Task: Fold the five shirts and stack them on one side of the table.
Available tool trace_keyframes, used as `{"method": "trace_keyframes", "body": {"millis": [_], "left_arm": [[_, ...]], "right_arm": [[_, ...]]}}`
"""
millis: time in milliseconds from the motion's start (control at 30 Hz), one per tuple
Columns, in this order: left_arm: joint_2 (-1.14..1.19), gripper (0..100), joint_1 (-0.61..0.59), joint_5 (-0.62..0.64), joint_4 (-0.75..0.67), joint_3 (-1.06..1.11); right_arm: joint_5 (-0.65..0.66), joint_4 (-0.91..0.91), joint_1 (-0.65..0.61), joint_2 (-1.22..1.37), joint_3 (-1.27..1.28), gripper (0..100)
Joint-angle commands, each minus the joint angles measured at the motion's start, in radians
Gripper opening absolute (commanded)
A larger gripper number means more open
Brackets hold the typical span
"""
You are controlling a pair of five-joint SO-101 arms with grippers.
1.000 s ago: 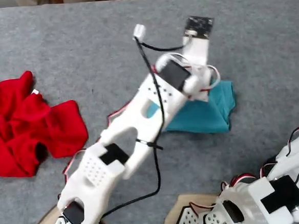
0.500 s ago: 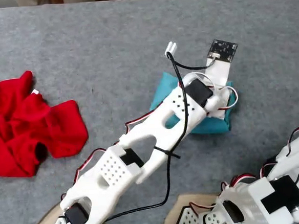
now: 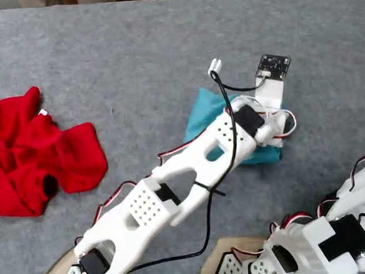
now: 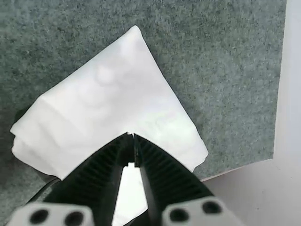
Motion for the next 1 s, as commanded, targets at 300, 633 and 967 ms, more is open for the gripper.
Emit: {"method": "trace_keyframes", "body": {"millis": [300, 633, 967], "left_arm": [[-0.018, 26, -0.284, 0.130, 0.150, -0.371], [-0.019, 3, -0.543, -0.063, 0.430, -0.451], [-0.027, 2, -0.614, -0.190, 0.552, -0.451]], "right_arm": [[0.000, 0.012, -0.074, -0.061, -0.008, 0.5], [-0.172, 0.160, -0.657, -0.223, 0.136, 0.5], [-0.356, 0.032, -0.952, -0.150, 0.331, 0.5]]}}
